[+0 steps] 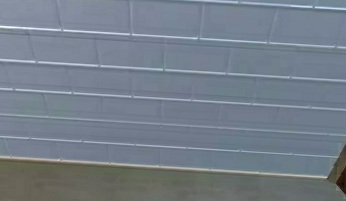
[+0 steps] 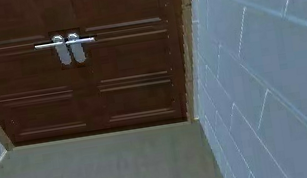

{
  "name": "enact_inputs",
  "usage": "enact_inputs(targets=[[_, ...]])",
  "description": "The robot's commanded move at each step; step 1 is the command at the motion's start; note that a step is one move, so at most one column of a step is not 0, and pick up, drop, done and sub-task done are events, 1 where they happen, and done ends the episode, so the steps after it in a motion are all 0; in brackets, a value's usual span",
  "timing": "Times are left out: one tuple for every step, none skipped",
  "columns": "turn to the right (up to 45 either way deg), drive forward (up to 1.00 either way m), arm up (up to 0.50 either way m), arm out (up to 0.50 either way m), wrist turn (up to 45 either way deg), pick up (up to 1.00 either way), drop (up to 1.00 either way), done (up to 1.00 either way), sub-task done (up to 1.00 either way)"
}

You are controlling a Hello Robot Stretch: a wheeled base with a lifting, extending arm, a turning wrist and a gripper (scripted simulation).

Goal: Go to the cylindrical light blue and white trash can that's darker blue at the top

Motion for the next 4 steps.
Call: enact_inputs(targets=[[-45.0, 0.0, 0.0, 0.0, 0.0, 0.0, 0.0, 0.0, 0.0], [-18.0, 0.0, 0.0, 0.0, 0.0, 0.0, 0.0, 0.0, 0.0], [0.0, 1.0, 0.0, 0.0, 0.0, 0.0, 0.0, 0.0, 0.0], [0.0, 0.4, 0.0, 0.0, 0.0, 0.0, 0.0, 0.0, 0.0]])
